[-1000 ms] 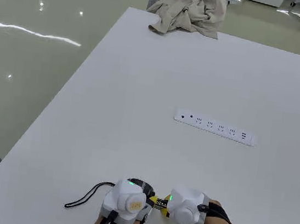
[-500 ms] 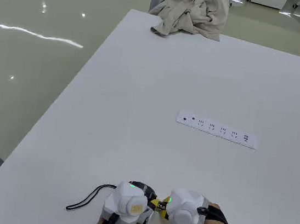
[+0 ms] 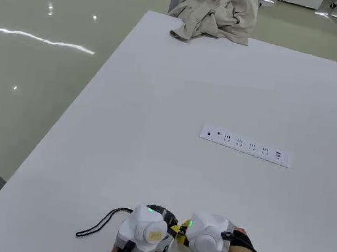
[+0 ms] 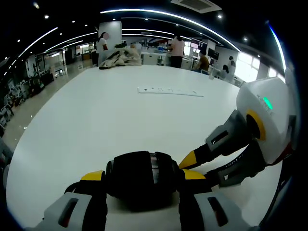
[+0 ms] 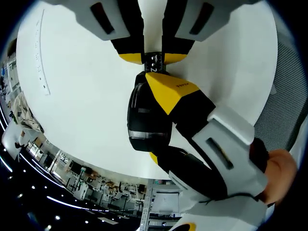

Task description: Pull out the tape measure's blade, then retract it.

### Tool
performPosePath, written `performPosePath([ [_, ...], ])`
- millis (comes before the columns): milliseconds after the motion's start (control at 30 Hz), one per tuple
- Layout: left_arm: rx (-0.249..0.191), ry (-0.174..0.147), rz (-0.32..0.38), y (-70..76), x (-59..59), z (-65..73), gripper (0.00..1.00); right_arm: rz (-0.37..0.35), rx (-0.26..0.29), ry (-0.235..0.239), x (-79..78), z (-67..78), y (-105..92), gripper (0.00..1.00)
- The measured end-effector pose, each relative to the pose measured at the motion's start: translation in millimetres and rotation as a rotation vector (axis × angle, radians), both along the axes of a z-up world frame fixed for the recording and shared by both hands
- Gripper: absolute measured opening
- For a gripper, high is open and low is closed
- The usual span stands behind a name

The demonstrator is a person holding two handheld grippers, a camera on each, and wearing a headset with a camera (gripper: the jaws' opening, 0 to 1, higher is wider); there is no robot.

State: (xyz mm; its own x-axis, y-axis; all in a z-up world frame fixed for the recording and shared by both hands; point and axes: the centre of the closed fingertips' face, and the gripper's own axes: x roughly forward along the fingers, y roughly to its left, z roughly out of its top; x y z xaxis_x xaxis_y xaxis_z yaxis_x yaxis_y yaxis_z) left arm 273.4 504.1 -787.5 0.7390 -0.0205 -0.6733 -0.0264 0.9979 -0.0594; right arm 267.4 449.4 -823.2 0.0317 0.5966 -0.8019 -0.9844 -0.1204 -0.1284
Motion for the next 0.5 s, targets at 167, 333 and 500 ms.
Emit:
performPosePath([
  [167, -0.002, 0.002, -0.003, 0.0, 0.2, 0.0, 0.57, 0.009, 0.002, 0.002, -0.7, -0.2, 2.2, 0.13],
  [333, 0.0, 0.001, -0.001, 0.0, -0.2, -0.5, 0.57, 0.023, 0.005, 0.0, -1.2, -0.7, 4.1, 0.13],
  [500, -0.001, 0.002, -0.002, 0.0, 0.8, -1.1, 0.57, 0.029, 0.005, 0.0, -1.6, 0.2, 5.4, 0.13],
])
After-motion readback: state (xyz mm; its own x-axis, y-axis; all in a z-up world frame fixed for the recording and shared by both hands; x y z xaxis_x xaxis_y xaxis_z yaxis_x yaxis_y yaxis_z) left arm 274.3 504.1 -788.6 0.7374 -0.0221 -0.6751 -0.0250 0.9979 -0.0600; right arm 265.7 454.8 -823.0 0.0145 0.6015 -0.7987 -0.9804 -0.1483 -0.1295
